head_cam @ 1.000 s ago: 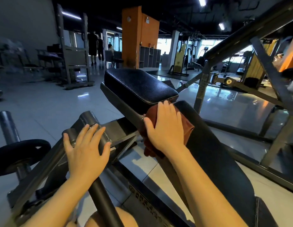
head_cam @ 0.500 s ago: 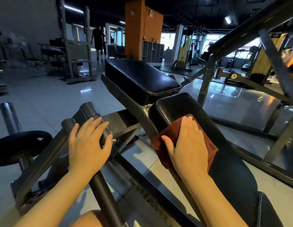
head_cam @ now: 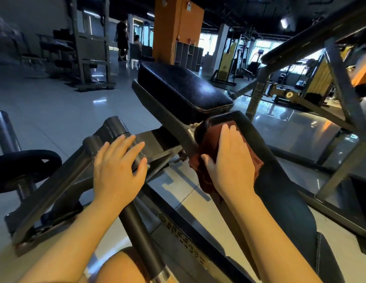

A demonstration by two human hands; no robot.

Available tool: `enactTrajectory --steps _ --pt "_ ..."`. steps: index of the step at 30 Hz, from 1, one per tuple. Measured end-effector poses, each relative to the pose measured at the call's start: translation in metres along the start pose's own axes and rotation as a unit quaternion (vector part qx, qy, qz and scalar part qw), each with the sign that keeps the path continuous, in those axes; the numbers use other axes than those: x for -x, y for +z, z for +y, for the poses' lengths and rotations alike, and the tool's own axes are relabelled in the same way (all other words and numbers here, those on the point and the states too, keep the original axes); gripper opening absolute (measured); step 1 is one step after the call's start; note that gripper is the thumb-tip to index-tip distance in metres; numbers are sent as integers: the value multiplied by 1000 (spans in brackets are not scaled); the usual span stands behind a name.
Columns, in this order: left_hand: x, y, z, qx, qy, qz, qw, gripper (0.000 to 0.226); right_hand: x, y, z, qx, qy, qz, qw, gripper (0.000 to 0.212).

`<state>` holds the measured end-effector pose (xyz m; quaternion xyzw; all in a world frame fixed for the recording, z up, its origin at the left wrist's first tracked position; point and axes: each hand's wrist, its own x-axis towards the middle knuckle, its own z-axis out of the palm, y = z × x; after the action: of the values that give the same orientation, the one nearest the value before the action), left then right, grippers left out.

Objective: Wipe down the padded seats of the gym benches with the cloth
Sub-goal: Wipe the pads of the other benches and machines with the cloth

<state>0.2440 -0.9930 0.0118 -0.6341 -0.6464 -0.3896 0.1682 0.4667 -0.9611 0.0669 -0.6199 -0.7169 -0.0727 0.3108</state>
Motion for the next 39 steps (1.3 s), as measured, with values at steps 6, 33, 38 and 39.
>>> enactTrajectory --steps 6,33,38,39 --pt "1 0 1 11 2 -4 1000 52 59 -8 42 12 132 -84 988 91" --pt "4 0 6 1 -24 11 1000 51 27 -16 55 -71 11 -91 993 84" --pt "9 3 9 -23 -56 8 998 48 -65 -5 48 -138 -38 -60 988 73" --pt "14 4 10 -29 -62 6 998 49 -85 -1 53 -133 -39 -60 989 73"
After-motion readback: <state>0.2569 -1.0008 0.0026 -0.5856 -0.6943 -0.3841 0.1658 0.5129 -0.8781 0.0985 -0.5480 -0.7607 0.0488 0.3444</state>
